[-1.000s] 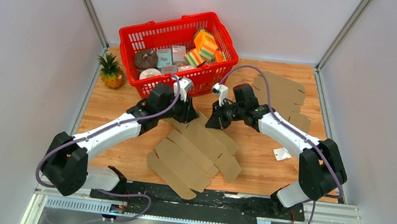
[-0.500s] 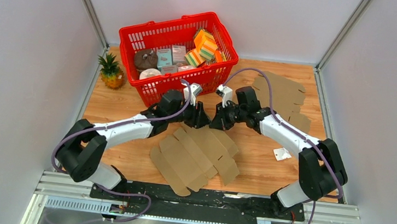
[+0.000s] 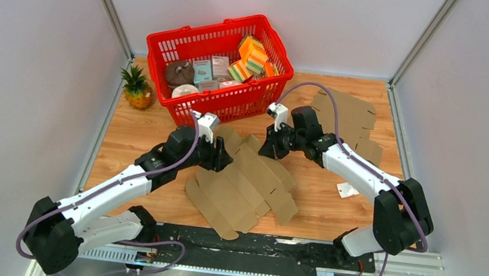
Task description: Fold the paper box
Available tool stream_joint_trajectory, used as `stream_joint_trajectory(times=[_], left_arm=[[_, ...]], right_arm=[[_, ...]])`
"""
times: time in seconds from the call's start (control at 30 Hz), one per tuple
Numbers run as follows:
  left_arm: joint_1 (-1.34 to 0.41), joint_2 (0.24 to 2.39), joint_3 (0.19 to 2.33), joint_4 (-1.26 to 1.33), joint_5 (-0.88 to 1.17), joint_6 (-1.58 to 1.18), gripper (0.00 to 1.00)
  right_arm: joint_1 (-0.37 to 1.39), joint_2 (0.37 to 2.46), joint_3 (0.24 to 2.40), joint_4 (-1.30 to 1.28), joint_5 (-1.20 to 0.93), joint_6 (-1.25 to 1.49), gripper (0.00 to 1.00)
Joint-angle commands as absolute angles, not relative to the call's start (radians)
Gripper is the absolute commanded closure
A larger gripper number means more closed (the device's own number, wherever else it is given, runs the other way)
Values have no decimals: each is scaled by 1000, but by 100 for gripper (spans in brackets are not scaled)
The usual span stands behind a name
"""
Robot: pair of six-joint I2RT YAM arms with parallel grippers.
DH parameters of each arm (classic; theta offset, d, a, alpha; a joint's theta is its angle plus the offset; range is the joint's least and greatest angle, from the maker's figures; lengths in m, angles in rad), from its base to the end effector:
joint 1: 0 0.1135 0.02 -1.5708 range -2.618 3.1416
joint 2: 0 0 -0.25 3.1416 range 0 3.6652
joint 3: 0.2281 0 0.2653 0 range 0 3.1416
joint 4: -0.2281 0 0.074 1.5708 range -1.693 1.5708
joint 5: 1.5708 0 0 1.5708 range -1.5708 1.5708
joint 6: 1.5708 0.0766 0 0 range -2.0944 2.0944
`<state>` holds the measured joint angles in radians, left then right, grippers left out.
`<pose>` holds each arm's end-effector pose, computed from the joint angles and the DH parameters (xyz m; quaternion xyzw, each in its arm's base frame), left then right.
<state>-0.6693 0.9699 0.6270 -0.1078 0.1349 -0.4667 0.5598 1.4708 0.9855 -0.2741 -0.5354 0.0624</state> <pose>0.2110 -0.1800 0.2240 0.1211 0.8373 -0.3333 0.4161 0.2784 0.2206 0.1985 -0.3193 0.8331 0.3479 0.2879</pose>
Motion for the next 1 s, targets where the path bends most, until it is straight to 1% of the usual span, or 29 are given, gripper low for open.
stream_joint_trajectory(times=[0.0, 0.1, 0.23, 0.27, 0.3, 0.37, 0.4, 0.57, 0.63, 0.73, 0.8, 0.83, 0.87, 0.9, 0.97], left_arm=[[-622, 1075, 636, -314, 46, -486, 38], [-600, 1150, 650, -273, 118, -453, 37], [-597, 1186, 681, -235, 169, -348, 36], [-595, 1189, 684, -238, 173, -312, 35], [-589, 1192, 695, -241, 179, -296, 31], [-559, 1204, 703, -239, 231, -253, 29], [-549, 1219, 718, -253, 224, -249, 27], [-517, 1253, 744, -282, 207, -218, 26], [-517, 1272, 744, -253, 238, -215, 26], [-517, 1322, 753, -224, 357, -225, 29], [-518, 1351, 755, -218, 377, -232, 35], [-518, 1350, 746, -192, 386, -253, 39], [-522, 1326, 735, -177, 385, -267, 49], [-543, 1303, 706, -158, 374, -278, 53], [-578, 1229, 683, -137, 278, -296, 56]], right_arm=[[563, 1417, 1002, -259, -566, 46, 100], [563, 1404, 994, -255, -597, 35, 100], [563, 1408, 1000, -264, -635, 18, 100], [563, 1408, 1000, -267, -646, 12, 100], [563, 1410, 1003, -273, -653, 11, 100], [563, 1410, 1005, -278, -667, 6, 100], [563, 1411, 1006, -278, -669, 5, 100], [563, 1413, 1006, -276, -678, 5, 100], [563, 1410, 1003, -270, -681, 3, 100], [563, 1408, 999, -258, -684, 8, 100], [563, 1408, 997, -252, -681, 11, 100], [563, 1405, 997, -252, -680, 12, 100], [563, 1404, 996, -249, -673, 12, 100], [563, 1405, 993, -245, -667, 14, 100], [563, 1404, 991, -242, -643, 17, 100]])
